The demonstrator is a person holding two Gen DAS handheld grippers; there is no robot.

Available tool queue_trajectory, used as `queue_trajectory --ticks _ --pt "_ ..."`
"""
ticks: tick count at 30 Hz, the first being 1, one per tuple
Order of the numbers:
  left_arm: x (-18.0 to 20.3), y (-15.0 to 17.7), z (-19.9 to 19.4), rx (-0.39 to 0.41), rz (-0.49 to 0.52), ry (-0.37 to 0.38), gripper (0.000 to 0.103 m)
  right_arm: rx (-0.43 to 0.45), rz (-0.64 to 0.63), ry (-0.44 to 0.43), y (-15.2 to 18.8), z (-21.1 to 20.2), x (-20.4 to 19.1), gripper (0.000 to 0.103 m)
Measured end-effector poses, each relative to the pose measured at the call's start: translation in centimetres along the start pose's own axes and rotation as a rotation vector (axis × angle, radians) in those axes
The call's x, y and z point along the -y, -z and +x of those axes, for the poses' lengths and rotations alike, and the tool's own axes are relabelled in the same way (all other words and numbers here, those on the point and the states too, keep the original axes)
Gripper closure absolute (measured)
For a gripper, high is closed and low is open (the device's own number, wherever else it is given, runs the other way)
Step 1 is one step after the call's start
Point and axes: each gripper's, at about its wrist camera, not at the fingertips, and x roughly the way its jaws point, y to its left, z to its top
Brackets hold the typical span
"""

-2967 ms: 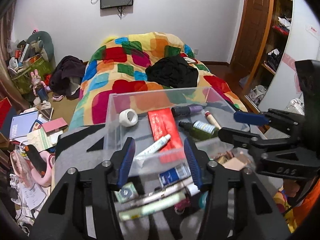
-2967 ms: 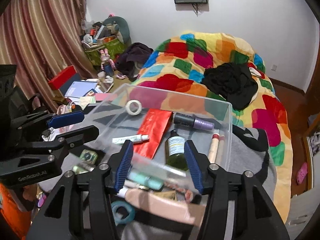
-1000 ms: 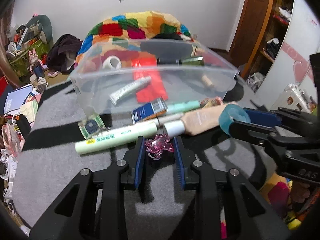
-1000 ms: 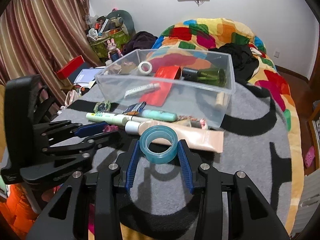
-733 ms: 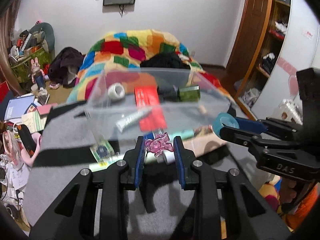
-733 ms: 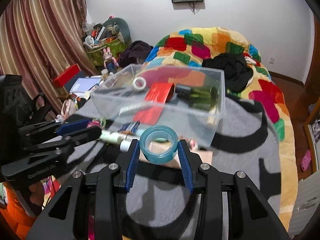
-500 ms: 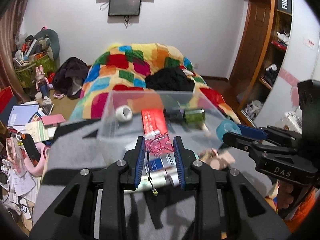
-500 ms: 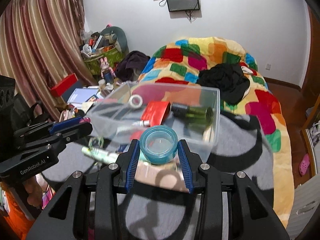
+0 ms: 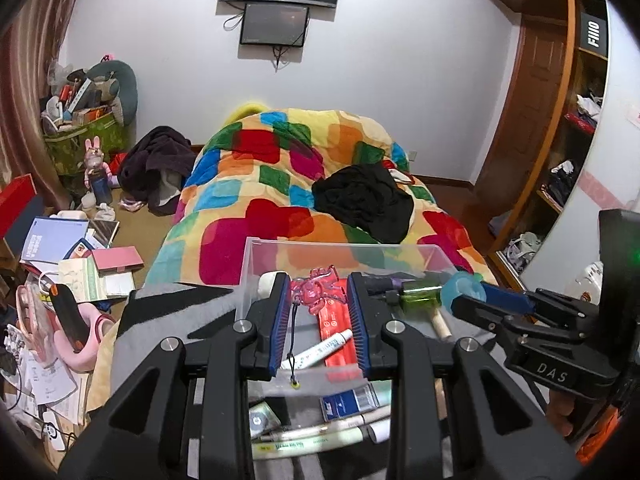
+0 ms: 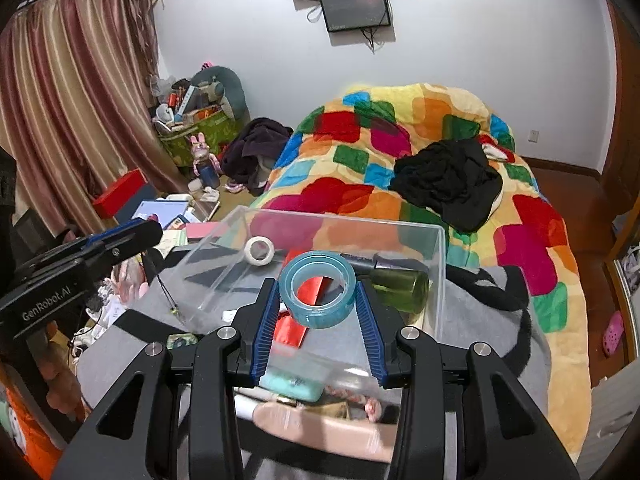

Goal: Organize objects
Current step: 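Carry both items into the clear box and open both tools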

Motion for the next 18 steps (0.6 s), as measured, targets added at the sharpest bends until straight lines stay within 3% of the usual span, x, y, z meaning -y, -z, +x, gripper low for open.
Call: queue_trajectory --ticks 8,13,18 --pt "-1.2 1.0 4.6 -0.12 -0.01 -0.007 0.075 -0.136 0.011 0.005 0.5 4.6 1.1 0.067" --pt "-1.5 2.2 6.9 -0.214 -0.023 0.027 0.075 -0.183 0.008 0.004 1.0 5.9 1.3 0.067" --pt "-0.9 2.3 6.3 -0.207 -0.011 0.038 0.074 -0.194 0.02 -0.018 1.2 5.6 1.5 0.066"
